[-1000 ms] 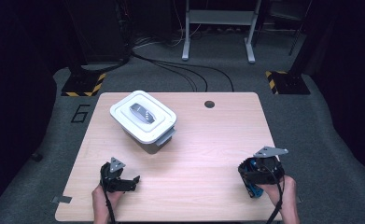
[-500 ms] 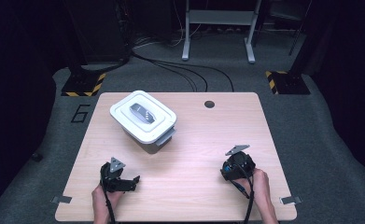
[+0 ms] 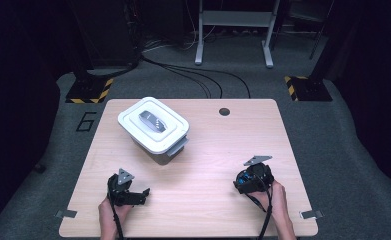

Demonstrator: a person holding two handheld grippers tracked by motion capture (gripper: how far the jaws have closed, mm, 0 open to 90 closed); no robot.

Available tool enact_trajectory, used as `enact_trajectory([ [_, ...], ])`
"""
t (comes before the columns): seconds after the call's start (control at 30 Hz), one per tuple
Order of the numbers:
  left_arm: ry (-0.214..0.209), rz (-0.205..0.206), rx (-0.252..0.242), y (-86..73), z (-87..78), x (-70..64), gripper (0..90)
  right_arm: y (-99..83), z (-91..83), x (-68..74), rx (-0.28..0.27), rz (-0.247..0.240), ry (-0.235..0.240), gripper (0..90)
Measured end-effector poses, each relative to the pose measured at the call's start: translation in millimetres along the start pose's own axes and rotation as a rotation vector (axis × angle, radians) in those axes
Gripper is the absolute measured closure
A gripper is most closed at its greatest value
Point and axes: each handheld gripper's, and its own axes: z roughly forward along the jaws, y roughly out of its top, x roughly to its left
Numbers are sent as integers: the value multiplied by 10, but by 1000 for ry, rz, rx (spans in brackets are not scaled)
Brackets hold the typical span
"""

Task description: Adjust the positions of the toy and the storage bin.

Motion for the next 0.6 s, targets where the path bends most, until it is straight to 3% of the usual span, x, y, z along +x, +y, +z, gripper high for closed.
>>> enact_trajectory([
  [0.1,0,-1,0,0,0,0,3,-30,-104,-18,-34,23,8,0],
  [0.2,0,-1,0,0,0,0,2,-93,-230,-94,-85,35,9,0],
  [0.43,-5,5,12,6,-7,7,0,-318,-448,-441,-195,125,-35,0],
  [0.57,-11,17,16,12,-7,19,0,-424,-426,-676,-200,140,-65,0],
  [0.6,-13,4,3,12,5,14,0,-445,-412,-721,-204,144,-71,0],
])
